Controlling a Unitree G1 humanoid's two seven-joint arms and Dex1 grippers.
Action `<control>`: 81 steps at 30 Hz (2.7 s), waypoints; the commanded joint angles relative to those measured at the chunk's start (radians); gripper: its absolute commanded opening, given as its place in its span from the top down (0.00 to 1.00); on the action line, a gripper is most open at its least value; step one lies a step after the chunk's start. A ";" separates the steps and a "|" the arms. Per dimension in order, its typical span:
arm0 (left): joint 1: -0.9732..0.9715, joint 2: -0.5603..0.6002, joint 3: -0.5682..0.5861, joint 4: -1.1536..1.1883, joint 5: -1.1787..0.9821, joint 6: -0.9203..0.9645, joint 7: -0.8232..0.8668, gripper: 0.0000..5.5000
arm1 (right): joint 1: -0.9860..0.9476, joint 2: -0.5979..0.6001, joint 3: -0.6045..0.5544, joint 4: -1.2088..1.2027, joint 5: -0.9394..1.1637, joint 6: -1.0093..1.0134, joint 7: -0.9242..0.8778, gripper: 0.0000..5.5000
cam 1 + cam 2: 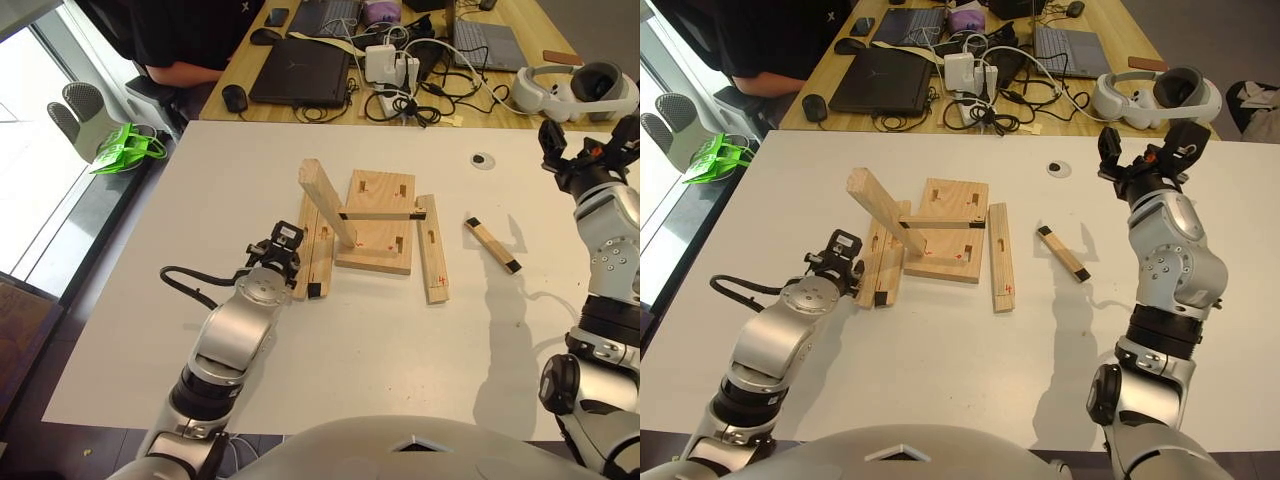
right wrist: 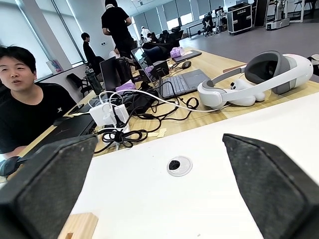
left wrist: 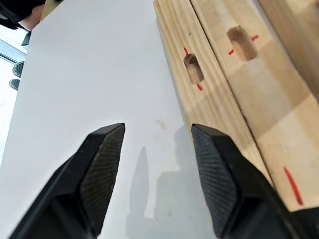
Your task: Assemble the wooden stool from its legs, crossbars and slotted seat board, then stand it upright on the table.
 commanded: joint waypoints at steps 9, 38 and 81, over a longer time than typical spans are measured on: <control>0.105 0.083 0.064 -0.062 0.002 -0.054 -0.121 0.55 | 0.319 0.179 0.055 -0.295 -0.066 -0.086 -0.076 0.15; 0.033 -0.311 0.223 0.006 -0.153 0.198 -0.189 0.41 | 0.339 0.264 0.059 -0.290 -0.094 -0.166 -0.108 0.15; 0.032 -0.202 0.197 0.145 -0.128 -0.001 -0.176 0.46 | 0.306 0.228 0.015 -0.243 -0.099 -0.180 -0.098 0.15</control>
